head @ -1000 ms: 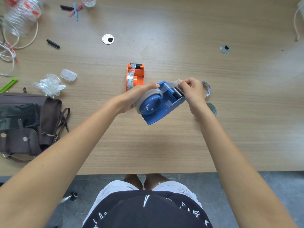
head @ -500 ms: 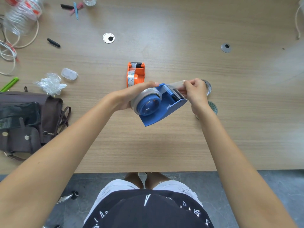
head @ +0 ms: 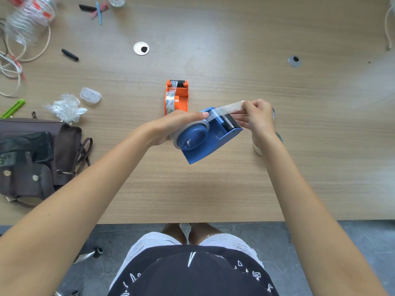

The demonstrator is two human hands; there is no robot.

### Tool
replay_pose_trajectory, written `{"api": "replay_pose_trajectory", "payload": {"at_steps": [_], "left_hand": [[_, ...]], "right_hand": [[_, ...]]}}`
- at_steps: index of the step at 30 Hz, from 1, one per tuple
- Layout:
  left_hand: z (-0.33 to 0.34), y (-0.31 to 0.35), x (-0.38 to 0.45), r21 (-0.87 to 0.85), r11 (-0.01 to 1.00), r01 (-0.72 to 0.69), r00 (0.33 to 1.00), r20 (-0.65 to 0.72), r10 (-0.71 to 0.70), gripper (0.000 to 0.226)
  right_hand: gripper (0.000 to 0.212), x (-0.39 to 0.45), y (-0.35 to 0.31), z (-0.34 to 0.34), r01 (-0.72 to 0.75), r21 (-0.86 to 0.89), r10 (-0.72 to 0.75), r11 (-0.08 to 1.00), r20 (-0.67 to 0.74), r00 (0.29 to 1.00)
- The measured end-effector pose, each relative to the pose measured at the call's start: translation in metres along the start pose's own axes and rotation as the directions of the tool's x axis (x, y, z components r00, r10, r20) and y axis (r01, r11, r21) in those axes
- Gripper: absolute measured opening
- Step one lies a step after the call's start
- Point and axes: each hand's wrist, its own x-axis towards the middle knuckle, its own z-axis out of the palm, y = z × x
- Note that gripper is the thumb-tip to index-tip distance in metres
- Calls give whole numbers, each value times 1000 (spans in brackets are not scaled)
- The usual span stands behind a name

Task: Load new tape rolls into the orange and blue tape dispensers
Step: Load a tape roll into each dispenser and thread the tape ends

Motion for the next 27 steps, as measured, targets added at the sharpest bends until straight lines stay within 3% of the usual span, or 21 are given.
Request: {"api": "replay_pose_trajectory", "payload": {"at_steps": [3, 7, 12, 19, 24, 27], "left_hand": [[5, -6, 2, -42, 999, -17, 1000, 3, 18, 27], [8, -10, 1, -78, 997, -11, 999, 41, 15, 21], [13, -6, -3, -136, 990, -31, 997, 64, 39, 17], [7, -4, -1, -175, 984, -33, 998, 53, 43, 24], [4, -7, -1, -230, 972, -40, 997, 59, 55, 23], [2, -9, -2, -275, 961, -40, 995, 73, 62, 32]], "right_hand": [[14, -3, -7, -1, 44, -33, -45, 998, -28, 999], [15, -10, -13, 1, 207, -265, -243, 942, -112, 963], [14, -21, -23, -5, 262, -90, -261, 961, 19, 965], [30, -22, -22, -10, 261, -141, -255, 955, 56, 965], [6, -32, -25, -7, 292, -192, -295, 937, 14, 955], [11, -39, -23, -5, 327, -274, -344, 904, -16, 939]]}}
